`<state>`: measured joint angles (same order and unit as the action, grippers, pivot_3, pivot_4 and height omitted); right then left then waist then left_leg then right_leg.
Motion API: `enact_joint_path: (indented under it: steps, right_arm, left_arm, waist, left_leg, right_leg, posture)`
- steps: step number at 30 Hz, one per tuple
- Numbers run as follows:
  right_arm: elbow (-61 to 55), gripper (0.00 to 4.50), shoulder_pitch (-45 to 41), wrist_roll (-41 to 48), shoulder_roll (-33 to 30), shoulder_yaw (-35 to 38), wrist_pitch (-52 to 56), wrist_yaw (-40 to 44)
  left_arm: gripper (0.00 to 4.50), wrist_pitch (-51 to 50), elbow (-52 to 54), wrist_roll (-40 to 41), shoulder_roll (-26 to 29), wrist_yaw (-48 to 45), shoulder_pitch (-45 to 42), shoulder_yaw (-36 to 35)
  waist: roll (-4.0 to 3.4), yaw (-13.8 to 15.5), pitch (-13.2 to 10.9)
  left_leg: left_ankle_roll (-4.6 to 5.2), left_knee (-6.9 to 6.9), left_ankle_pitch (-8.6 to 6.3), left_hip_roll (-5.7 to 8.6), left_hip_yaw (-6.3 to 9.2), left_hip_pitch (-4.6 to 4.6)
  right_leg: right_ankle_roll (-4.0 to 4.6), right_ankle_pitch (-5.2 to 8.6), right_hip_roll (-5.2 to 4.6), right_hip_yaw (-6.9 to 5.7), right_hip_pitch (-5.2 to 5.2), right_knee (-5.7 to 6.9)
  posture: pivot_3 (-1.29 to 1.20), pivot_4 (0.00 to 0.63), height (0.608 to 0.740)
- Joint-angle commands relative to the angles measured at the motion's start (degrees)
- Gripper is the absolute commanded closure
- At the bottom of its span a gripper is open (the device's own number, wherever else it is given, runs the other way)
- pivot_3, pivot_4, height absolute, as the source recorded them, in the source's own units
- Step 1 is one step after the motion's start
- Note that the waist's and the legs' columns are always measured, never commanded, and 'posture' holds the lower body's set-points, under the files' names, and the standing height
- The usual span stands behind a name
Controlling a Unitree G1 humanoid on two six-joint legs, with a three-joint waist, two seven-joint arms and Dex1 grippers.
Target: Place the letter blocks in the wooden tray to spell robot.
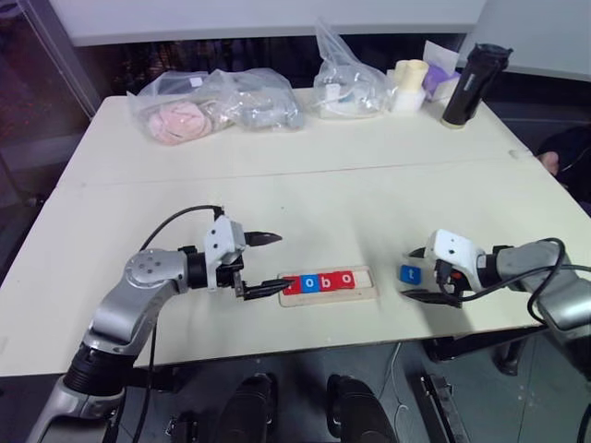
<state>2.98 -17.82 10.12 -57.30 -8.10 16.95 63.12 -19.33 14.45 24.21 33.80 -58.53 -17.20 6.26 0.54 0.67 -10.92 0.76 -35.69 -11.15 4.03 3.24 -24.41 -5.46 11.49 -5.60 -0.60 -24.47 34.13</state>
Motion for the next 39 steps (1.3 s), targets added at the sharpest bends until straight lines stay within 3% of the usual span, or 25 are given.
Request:
enact_joint_path:
  steps: [1, 2, 7, 19, 39]
  right_arm:
    - [1.04, 0.53, 0.05, -1.33, 0.49, 0.39, -0.48, 0.39]
    - [0.66, 0.72, 0.04, -1.23, 0.39, 0.60, -0.26, 0.57]
    - [-0.55, 3.27, -0.42, -1.27, 0.13, 1.42, 0.42, 0.80]
    - [-11.35, 3.27, -4.55, -0.30, 1.03, -1.28, 1.22, 6.17]
    - [-7.31, 3.27, -9.36, -4.81, 6.70, -6.44, -0.57, 7.91]
  left_arm:
    - [0.00, 0.49, 1.80, 0.09, 0.47, -0.02, -0.53, -0.63]
    - [0.00, 0.52, 1.75, 0.06, 0.47, -0.04, -0.58, -0.61]
    - [0.00, 0.62, 1.54, -0.02, 0.19, 0.04, -0.70, -0.41]
    - [0.00, 0.73, 1.11, -0.14, -0.33, 0.23, -0.98, -0.23]
    - [0.00, 0.31, 2.72, 0.22, -0.08, 1.47, 0.51, -0.48]
  waist:
    - [0.00, 0.03, 0.00]
    - [0.00, 0.03, 0.00]
    - [0.00, 0.05, 0.00]
    - [-0.02, 0.14, 0.00]
    - [-0.02, 0.09, 0.00]
  left_leg:
    - [0.00, -0.01, 0.00, 0.00, 0.00, 0.01]
    - [0.00, -0.02, 0.00, 0.00, 0.01, 0.01]
    - [-0.01, -0.05, 0.00, 0.01, 0.00, -0.01]
    - [0.00, -0.02, 0.00, 0.00, 0.03, -0.01]
    - [-0.01, -0.08, 0.00, 0.04, 0.02, -0.03]
  right_leg:
    - [0.00, 0.00, 0.00, 0.00, 0.01, 0.01]
    - [0.00, 0.00, 0.00, 0.00, 0.01, 0.01]
    - [0.00, 0.00, -0.01, 0.01, 0.01, 0.01]
    - [0.00, 0.00, 0.01, 0.02, -0.03, 0.06]
    - [0.00, -0.02, -0.01, 0.02, -0.03, 0.08]
  posture:
    - [0.00, 0.150, 0.738]
    - [0.00, 0.150, 0.738]
    - [0.00, 0.150, 0.738]
    - [0.00, 0.150, 0.738]
    - [0.00, 0.150, 0.738]
